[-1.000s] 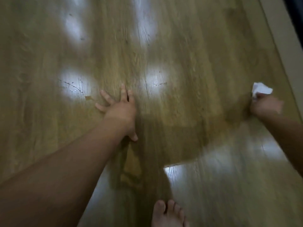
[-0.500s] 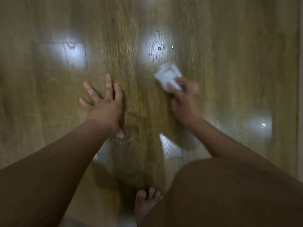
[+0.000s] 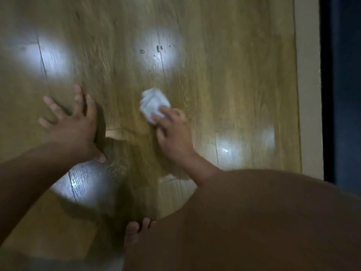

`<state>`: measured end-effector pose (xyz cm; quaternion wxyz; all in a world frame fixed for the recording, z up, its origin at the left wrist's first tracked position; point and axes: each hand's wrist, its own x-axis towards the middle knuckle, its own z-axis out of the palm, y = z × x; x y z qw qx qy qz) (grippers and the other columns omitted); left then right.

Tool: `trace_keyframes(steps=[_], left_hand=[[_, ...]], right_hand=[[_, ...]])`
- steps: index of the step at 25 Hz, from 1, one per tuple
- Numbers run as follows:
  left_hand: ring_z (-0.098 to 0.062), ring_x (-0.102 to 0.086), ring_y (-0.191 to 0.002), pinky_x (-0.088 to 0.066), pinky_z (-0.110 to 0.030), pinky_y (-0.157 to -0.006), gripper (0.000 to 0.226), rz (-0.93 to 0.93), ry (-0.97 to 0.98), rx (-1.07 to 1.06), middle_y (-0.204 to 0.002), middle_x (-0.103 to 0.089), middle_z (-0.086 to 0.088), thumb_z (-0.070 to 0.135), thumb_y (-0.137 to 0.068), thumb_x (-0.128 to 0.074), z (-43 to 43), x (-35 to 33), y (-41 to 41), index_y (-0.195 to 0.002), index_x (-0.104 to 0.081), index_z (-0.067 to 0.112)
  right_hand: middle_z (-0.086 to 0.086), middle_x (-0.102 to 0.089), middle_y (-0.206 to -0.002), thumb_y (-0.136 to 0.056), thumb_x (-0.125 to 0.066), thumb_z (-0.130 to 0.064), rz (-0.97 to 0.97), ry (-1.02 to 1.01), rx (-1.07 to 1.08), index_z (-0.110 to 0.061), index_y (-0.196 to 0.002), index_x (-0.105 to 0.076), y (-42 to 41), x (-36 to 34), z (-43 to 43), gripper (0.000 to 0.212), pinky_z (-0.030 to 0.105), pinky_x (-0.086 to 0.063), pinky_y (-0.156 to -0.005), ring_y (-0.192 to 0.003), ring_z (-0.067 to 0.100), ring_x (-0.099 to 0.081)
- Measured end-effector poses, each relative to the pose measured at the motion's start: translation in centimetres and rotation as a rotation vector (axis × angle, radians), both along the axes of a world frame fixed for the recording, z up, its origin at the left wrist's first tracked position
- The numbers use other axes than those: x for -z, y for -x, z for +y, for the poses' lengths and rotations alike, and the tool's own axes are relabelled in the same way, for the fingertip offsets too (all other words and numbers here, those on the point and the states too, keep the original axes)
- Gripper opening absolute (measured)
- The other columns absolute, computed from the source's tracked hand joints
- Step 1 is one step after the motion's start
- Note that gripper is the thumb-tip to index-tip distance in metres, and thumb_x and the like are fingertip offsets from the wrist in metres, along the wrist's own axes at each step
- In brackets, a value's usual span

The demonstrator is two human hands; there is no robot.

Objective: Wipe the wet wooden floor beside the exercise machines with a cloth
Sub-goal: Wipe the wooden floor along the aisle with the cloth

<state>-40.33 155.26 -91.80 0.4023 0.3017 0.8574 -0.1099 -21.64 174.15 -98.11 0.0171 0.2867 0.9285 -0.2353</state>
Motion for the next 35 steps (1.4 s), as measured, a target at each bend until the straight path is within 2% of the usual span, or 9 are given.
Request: trace_keyframes(steps=[4,7,11,17,20,23,26,30,35], left_hand=[[-0.063,0.02,-0.136,-0.021,-0.08,-0.102,0.164,-0.015,0.035,0.029,-0.152,0.044,-0.002,0.052,-0.041,-0.095,0.5,-0.4,0.1,-0.152,0.02,0.014],[-0.063,0.023,-0.135,-0.018,-0.079,-0.103,0.163,0.01,0.034,0.023,-0.15,0.048,-0.003,0.051,-0.044,-0.094,0.3,0.8,-0.2,-0.151,0.023,0.013],[-0.059,0.018,-0.14,-0.015,-0.079,-0.106,0.168,0.019,-0.033,0.009,-0.156,0.036,0.003,0.047,-0.036,-0.098,-0.2,1.3,0.2,-0.15,0.023,0.02],[-0.051,0.001,-0.147,-0.026,-0.072,-0.107,0.187,0.052,-0.255,0.028,-0.153,0.04,0.016,0.062,-0.006,-0.091,-3.0,5.0,1.8,-0.141,0.037,0.041],[-0.054,0.009,-0.145,-0.016,-0.076,-0.109,0.17,0.084,-0.228,-0.019,-0.153,0.04,0.017,0.052,-0.03,-0.096,-2.6,3.8,0.2,-0.147,0.026,0.036],[-0.057,0.023,-0.14,-0.004,-0.079,-0.107,0.156,0.105,-0.221,-0.022,-0.159,0.031,0.003,0.045,-0.045,-0.095,-2.3,2.4,-0.7,-0.154,0.013,0.019],[-0.055,0.026,-0.139,-0.002,-0.078,-0.107,0.154,0.072,-0.189,-0.014,-0.161,0.029,0.003,0.053,-0.047,-0.092,-2.3,1.2,-0.3,-0.156,0.012,0.018],[-0.048,0.029,-0.141,0.002,-0.069,-0.112,0.145,0.004,-0.252,-0.018,-0.161,0.027,0.005,0.054,-0.057,-0.087,-2.9,1.0,0.0,-0.156,0.013,0.019],[-0.026,-0.038,-0.139,-0.027,-0.023,-0.11,0.069,0.043,-0.685,-0.26,-0.15,-0.045,-0.008,0.03,-0.086,-0.066,-5.9,-1.3,3.2,-0.147,-0.04,0.014]], right_hand=[[0.022,-0.065,-0.125,-0.082,-0.045,-0.026,0.028,-0.176,0.159,-0.005,-0.113,-0.073,-5.2,-4.9,9.7,0.046,0.037,-0.044,-0.098,-0.11,0.044,-0.061],[0.027,-0.06,-0.131,-0.075,-0.034,-0.034,-0.229,-0.239,0.628,-0.001,-0.131,-0.06,-11.8,-5.5,22.9,0.07,0.042,-0.042,-0.104,-0.12,0.045,-0.057],[0.026,-0.065,-0.118,-0.088,-0.044,-0.027,-0.178,-0.202,0.927,0.006,-0.12,-0.064,-7.3,-6.3,15.9,0.05,0.037,-0.039,-0.093,-0.111,0.043,-0.061],[0.018,-0.068,-0.12,-0.087,-0.055,-0.012,0.018,-0.156,-0.173,-0.004,-0.108,-0.072,-6.3,-2.2,1.8,0.028,0.034,-0.046,-0.088,-0.104,0.037,-0.062],[0.026,-0.067,-0.115,-0.09,-0.042,-0.023,-0.15,-0.461,0.4,-0.001,-0.114,-0.067,-12.3,-3.5,12.8,0.041,0.042,-0.047,-0.091,-0.103,0.045,-0.064],[0.028,-0.065,-0.117,-0.086,-0.026,-0.038,-0.209,-0.297,0.91,0.002,-0.114,-0.064,-11.7,-3.9,18.6,0.061,0.045,-0.046,-0.099,-0.111,0.043,-0.06],[0.027,-0.064,-0.116,-0.089,-0.038,-0.033,-0.057,-0.253,0.697,0.001,-0.109,-0.069,-1.1,-2.9,9.1,0.049,0.031,-0.039,-0.098,-0.109,0.035,-0.056],[0.02,-0.063,-0.107,-0.085,-0.064,-0.013,0.226,0.082,-0.129,-0.002,-0.109,-0.07,9.0,-1.7,-9.2,0.026,0.033,-0.048,-0.086,-0.097,0.032,-0.059],[0.012,-0.056,-0.121,-0.086,-0.069,-0.015,0.246,0.273,-0.139,-0.002,-0.121,-0.061,11.3,-1.8,-11.7,0.038,0.033,-0.049,-0.093,-0.106,0.014,-0.051]])
